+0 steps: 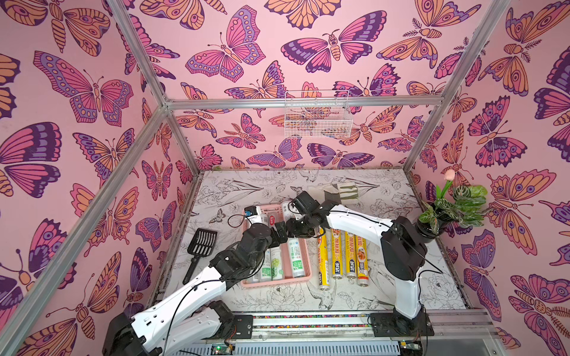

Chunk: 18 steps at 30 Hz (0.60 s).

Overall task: Put the plastic wrap into the basket
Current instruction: Place the plastic wrap in the basket.

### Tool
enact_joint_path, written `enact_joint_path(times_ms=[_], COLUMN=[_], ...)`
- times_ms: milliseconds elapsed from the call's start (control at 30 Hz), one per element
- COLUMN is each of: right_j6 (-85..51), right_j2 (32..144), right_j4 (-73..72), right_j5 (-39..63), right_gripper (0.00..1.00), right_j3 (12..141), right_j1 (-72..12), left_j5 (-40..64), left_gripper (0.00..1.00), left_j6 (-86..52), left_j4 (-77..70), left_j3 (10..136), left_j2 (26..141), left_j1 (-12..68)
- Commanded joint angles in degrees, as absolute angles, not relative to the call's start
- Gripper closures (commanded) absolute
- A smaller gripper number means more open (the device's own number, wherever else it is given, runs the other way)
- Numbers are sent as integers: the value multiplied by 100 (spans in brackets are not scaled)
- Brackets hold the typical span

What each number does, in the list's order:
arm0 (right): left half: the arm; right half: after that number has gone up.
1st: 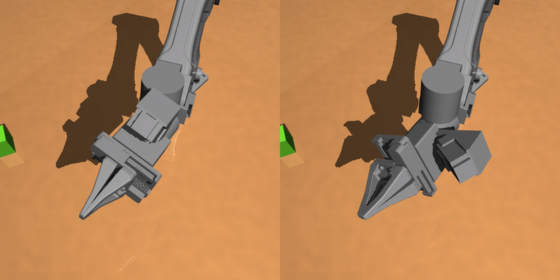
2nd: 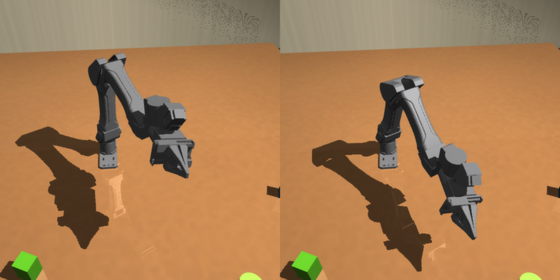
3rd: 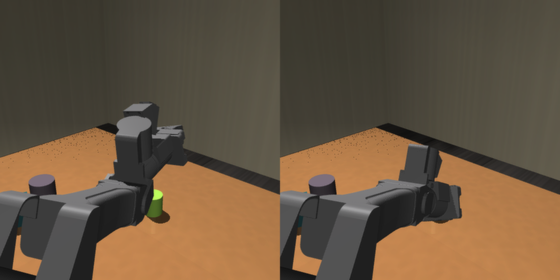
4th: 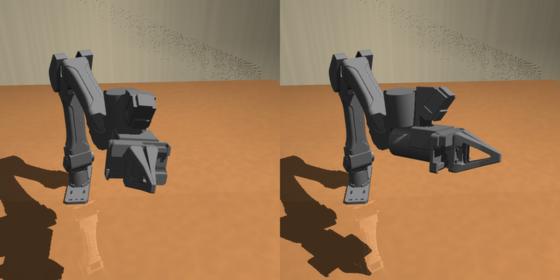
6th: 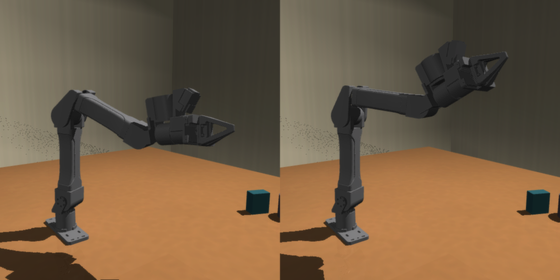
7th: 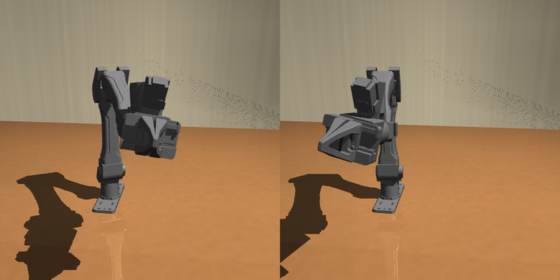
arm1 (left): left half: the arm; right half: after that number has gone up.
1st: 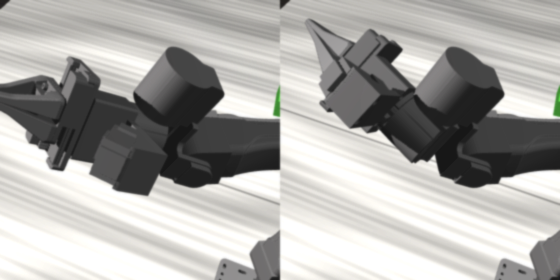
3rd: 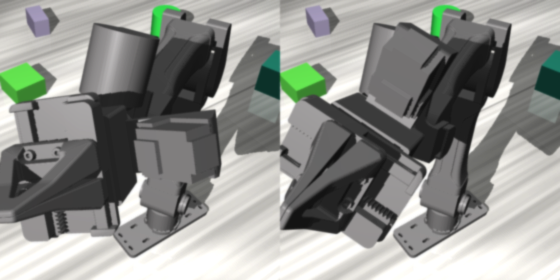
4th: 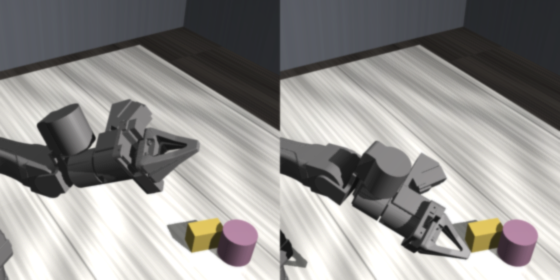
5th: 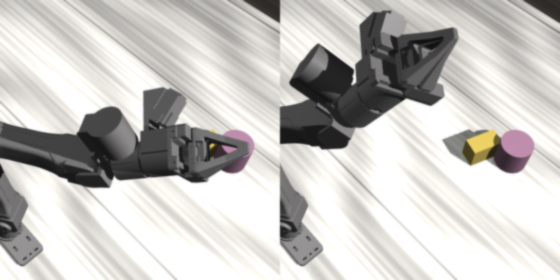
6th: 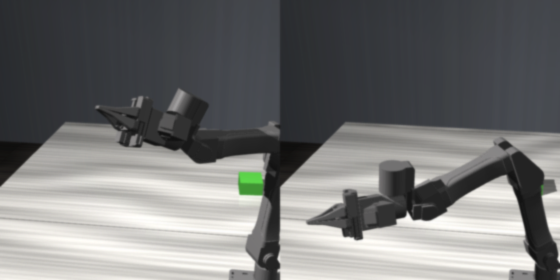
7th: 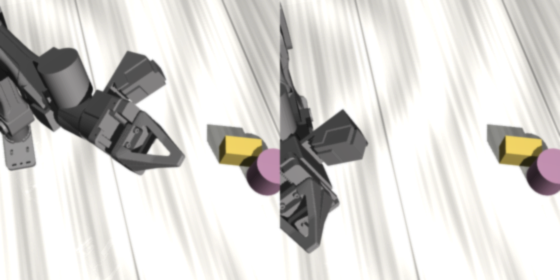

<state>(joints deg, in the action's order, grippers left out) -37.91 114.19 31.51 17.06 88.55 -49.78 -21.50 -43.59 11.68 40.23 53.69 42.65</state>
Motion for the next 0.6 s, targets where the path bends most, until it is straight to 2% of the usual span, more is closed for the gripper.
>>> enact_joint_path(times_ms=[0, 567], right_j6=[-4022, -4158], right_j2=[11530, 12039], right_j4=[3161, 3460], right_j5=[1633, 1380], right_gripper=[63, 55], right_j3=[9120, 9500], right_j1=[-5063, -5260], left_j5=[-2261, -2335], left_gripper=[0, 0], left_j6=[-4421, -4377], left_j4=[1309, 1370], left_j3=[3975, 3955], left_j2=[5355, 5268], left_j1=[4219, 4184])
